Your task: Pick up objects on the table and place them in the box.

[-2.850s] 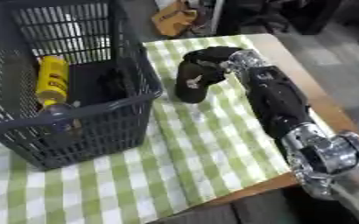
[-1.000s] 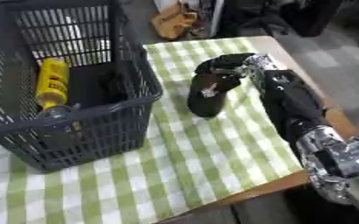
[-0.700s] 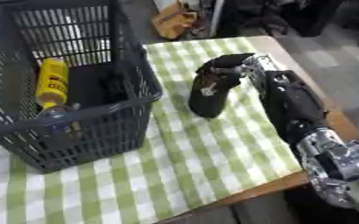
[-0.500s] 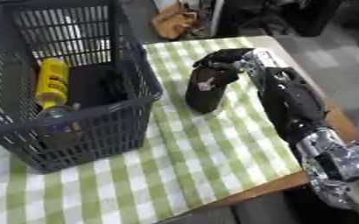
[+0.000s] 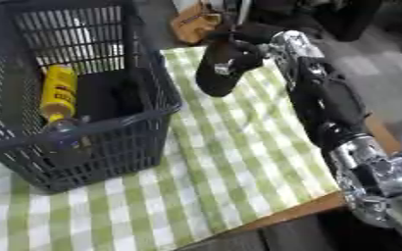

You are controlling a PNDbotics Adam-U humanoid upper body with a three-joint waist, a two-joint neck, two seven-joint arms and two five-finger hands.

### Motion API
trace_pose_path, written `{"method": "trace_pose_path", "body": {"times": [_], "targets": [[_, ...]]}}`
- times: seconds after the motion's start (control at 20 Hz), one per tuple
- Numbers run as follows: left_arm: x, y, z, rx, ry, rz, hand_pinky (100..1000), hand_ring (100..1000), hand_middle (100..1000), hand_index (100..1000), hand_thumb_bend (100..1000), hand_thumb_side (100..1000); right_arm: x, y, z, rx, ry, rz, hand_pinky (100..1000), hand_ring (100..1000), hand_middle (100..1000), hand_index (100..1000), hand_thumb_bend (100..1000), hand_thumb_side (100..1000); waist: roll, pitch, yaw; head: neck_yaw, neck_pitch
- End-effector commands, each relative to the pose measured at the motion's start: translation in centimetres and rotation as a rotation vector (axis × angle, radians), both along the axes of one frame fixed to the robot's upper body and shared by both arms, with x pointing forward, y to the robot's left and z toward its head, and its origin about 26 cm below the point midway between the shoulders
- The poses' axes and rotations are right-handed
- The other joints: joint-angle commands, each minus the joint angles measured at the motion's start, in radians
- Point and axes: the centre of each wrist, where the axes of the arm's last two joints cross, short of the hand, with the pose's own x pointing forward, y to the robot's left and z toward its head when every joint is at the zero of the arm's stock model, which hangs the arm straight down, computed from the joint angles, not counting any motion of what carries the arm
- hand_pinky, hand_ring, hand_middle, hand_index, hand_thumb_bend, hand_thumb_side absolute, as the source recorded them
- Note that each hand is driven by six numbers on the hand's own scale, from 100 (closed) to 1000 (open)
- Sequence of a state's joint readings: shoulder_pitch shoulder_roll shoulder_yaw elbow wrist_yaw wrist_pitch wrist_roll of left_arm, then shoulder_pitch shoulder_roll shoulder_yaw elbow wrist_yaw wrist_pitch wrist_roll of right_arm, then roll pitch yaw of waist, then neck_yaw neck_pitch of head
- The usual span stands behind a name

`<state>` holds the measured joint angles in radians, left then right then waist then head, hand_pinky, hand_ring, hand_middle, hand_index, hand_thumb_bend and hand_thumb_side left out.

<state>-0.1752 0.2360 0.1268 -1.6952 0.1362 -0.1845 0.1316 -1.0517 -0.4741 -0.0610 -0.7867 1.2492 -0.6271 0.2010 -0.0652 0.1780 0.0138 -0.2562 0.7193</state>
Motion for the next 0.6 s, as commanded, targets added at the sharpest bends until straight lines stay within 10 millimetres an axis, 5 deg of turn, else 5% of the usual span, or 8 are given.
{"method": "trace_pose_path", "body": {"times": [0.05, 0.45, 0.5, 0.6], "targets": [[0.1, 0.1, 0.7, 0.012, -0.019, -0.01, 434, 959, 840, 823, 732, 844, -0.3, 0.6, 4.9, -0.035, -0.157, -0.016, 243, 472, 827, 782, 405, 138, 0.012, -0.022, 0.004, -0.003, -0.008], [0.1, 0.0, 0.6, 0.011, -0.014, -0.017, 434, 959, 840, 823, 731, 843, -0.8, 5.8, 10.3, -0.116, -0.37, 0.048, 273, 482, 843, 778, 377, 100, 0.014, -0.028, 0.018, -0.011, -0.002], [0.1, 0.0, 0.5, 0.011, -0.013, -0.018, 434, 959, 840, 823, 732, 844, -1.0, 6.5, 10.7, -0.123, -0.396, 0.062, 277, 486, 845, 777, 309, 100, 0.015, -0.029, 0.019, -0.011, -0.001], [0.1, -0.1, 0.5, 0.011, -0.012, -0.019, 434, 959, 840, 822, 732, 843, -1.3, 7.8, 11.5, -0.133, -0.443, 0.091, 281, 490, 845, 774, 364, 100, 0.015, -0.03, 0.021, -0.012, -0.001]]}}
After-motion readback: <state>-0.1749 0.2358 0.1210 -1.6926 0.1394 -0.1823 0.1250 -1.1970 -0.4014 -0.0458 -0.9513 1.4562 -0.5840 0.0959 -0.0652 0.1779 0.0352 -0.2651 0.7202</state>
